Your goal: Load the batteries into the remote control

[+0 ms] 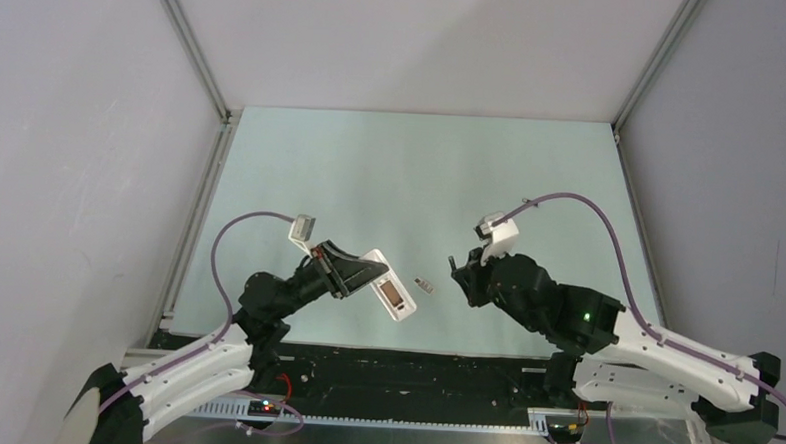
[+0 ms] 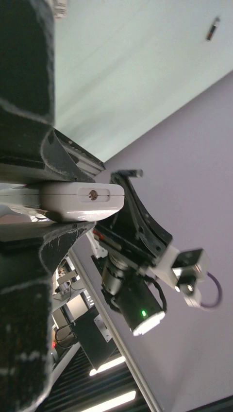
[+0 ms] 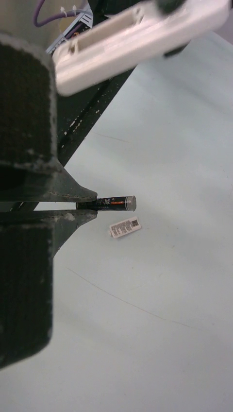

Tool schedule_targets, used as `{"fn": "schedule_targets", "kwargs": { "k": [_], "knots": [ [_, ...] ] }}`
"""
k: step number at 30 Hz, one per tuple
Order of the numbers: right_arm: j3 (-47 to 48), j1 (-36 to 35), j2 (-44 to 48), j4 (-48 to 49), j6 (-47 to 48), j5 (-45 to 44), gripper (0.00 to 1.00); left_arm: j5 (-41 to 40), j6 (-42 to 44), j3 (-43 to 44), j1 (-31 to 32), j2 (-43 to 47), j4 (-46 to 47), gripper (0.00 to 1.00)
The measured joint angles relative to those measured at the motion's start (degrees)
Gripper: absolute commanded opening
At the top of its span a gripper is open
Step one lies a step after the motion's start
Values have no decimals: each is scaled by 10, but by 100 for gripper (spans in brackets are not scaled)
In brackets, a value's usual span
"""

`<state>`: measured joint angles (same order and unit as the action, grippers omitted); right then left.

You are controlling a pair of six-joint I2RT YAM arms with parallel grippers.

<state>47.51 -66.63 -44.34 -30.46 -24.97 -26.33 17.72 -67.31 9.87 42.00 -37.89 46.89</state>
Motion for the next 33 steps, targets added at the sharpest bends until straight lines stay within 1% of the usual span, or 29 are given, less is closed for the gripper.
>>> {"fn": "schedule_targets", "kwargs": {
  "k": [5, 14, 19, 24, 27, 33],
  "knots": [
    [63, -3, -62, -33, -7, 6, 0, 3, -16, -36, -6, -7, 21, 0],
    [137, -23, -96, -78, 6, 51, 0, -38, -19, -92, -12, -4, 43, 0],
    [200, -49, -147, -130, 12, 67, 0, -71, -23, -92, -14, -10, 52, 0],
    [245, -74, -204, -154, 13, 101, 0, -101, -28, -92, -15, -8, 53, 0],
    [259, -79, -225, -160, 16, 128, 0, -115, -29, -92, -15, 0, 54, 0],
    [319, -79, -292, -179, 33, 168, 0, -120, -32, -92, -16, -4, 53, 0]
  ]
}}
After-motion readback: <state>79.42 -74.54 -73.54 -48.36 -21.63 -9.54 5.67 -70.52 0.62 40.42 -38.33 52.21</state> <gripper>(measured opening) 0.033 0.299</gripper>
